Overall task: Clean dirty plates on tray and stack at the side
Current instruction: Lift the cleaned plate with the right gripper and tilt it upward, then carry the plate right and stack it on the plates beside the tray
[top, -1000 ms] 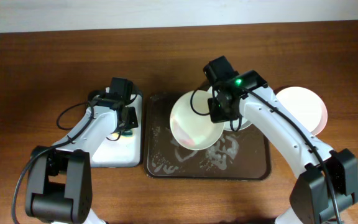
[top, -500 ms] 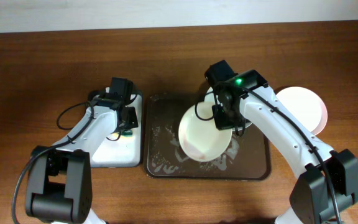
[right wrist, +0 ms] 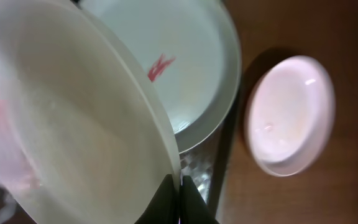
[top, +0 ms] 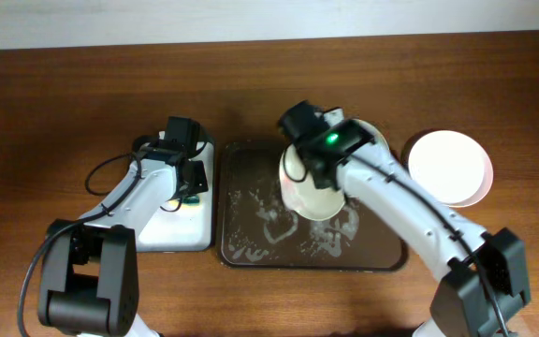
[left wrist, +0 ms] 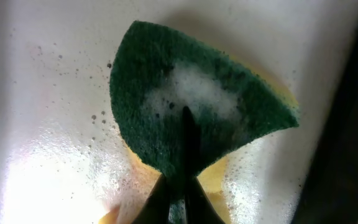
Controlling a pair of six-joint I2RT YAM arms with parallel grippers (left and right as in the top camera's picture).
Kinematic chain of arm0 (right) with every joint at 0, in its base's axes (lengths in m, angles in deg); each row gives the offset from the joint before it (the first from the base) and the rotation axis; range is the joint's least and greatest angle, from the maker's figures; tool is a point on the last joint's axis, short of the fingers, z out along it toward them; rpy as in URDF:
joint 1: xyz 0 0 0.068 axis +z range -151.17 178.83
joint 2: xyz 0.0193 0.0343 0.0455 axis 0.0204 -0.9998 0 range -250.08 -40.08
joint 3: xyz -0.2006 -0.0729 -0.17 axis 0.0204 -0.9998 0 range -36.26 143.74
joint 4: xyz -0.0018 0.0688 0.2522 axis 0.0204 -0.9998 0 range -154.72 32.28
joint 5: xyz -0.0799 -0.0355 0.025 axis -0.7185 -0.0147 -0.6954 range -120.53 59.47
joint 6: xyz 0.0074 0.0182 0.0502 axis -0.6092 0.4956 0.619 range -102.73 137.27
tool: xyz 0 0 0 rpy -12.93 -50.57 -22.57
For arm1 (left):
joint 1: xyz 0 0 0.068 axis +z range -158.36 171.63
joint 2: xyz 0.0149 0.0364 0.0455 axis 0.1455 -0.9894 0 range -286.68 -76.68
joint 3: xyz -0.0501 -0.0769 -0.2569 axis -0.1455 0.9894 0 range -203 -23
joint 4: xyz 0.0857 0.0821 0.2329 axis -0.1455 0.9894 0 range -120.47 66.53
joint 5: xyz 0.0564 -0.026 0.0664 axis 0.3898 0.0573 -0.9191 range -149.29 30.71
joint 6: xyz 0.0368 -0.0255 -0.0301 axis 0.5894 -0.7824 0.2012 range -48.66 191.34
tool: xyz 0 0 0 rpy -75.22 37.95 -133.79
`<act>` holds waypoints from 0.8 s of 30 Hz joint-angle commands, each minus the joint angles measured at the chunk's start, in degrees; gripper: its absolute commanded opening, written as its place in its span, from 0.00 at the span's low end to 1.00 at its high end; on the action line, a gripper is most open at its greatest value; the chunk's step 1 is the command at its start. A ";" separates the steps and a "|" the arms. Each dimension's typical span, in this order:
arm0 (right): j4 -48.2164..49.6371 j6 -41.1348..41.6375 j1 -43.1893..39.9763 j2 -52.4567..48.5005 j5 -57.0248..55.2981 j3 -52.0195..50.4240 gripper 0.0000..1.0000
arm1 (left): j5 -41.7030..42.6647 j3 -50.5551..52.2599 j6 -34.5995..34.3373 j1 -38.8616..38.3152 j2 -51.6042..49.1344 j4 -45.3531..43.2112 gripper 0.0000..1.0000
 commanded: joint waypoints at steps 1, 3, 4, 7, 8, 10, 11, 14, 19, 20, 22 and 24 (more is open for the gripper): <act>0.39 2.86 5.66 2.40 -16.94 0.76 0.04 | 0.59 0.46 0.70 0.24 -1.25 -0.15 0.05; 0.66 2.86 7.67 2.40 -20.20 0.76 0.04 | 0.59 0.46 0.70 0.24 -1.25 -0.15 0.05; 0.83 2.86 8.81 2.40 -21.99 0.76 0.04 | 0.59 0.46 0.70 0.24 -1.25 -0.15 0.05; 1.53 2.86 11.78 2.40 -26.25 0.76 0.04 | 0.59 0.46 0.70 0.24 -1.25 -0.15 0.05; 1.77 2.86 12.50 2.43 -27.34 0.76 0.04 | 0.59 0.46 0.70 0.24 -1.25 -0.15 0.05; 2.12 2.86 13.92 2.43 -29.66 0.76 0.04 | 0.59 0.46 0.70 0.24 -1.25 -0.17 0.05; 2.29 2.89 14.64 2.43 -30.60 0.76 0.04 | 0.59 0.46 0.70 0.24 -1.25 -0.17 0.05; 2.71 2.89 15.78 2.43 -31.98 0.76 0.04 | 0.59 0.46 0.70 0.24 -1.25 -0.17 0.05; 2.95 2.89 16.15 2.43 -33.40 0.76 0.04 | 0.59 0.46 0.70 0.24 -1.25 -0.17 0.05; 2.97 2.89 16.15 2.43 -33.46 0.76 0.04 | 0.59 0.46 0.70 0.24 -1.25 -0.15 0.05; 3.04 2.91 16.13 2.43 -33.55 0.76 0.04 | 0.59 0.46 0.70 0.24 -1.25 -0.17 0.05; 2.97 4.70 15.98 2.45 -33.55 0.76 0.04 | 0.59 0.46 0.72 0.24 -1.25 -0.17 0.05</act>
